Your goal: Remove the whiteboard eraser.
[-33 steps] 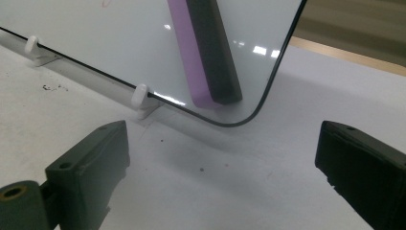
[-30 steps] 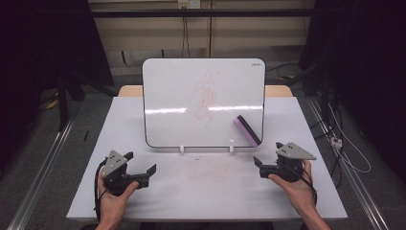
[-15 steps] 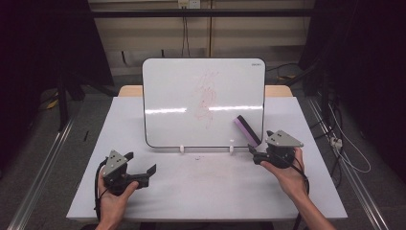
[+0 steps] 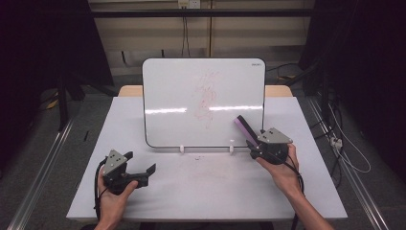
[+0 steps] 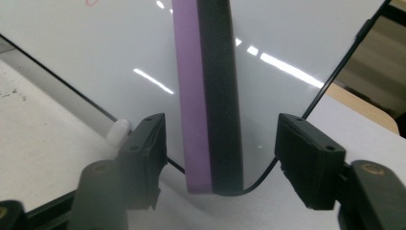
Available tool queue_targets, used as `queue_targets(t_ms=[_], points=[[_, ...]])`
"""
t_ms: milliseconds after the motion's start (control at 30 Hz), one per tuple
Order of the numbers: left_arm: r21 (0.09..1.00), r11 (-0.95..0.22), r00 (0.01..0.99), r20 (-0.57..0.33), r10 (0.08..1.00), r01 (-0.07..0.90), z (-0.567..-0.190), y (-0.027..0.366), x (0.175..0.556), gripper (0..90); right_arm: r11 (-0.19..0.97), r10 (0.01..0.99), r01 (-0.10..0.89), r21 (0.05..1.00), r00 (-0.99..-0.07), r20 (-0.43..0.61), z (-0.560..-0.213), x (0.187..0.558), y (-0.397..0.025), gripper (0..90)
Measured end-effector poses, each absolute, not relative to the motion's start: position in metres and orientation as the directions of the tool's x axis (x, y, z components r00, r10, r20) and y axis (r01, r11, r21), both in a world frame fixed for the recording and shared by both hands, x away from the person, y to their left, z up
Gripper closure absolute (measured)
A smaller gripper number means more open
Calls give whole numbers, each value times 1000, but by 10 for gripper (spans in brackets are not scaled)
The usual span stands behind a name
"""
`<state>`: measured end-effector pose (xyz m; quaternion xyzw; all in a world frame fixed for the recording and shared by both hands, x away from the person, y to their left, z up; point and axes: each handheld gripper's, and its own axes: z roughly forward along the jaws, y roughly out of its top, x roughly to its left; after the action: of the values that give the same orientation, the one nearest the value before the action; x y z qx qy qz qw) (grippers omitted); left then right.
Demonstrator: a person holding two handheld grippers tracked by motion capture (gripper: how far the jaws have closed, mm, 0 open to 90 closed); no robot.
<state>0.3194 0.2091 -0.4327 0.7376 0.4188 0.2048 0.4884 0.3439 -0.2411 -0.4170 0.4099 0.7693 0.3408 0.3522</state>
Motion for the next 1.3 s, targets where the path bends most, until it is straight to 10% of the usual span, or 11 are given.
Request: queue_targets(t_ms=[500, 1300], points=[[890, -178, 565, -103, 819, 420, -433, 209, 320, 34, 465, 864, 401, 789, -400, -305, -424, 348, -231, 607], [884, -168, 560, -119, 820, 435, -433, 210, 320, 42, 399, 876, 337, 852, -415, -246, -419, 339, -235, 641]])
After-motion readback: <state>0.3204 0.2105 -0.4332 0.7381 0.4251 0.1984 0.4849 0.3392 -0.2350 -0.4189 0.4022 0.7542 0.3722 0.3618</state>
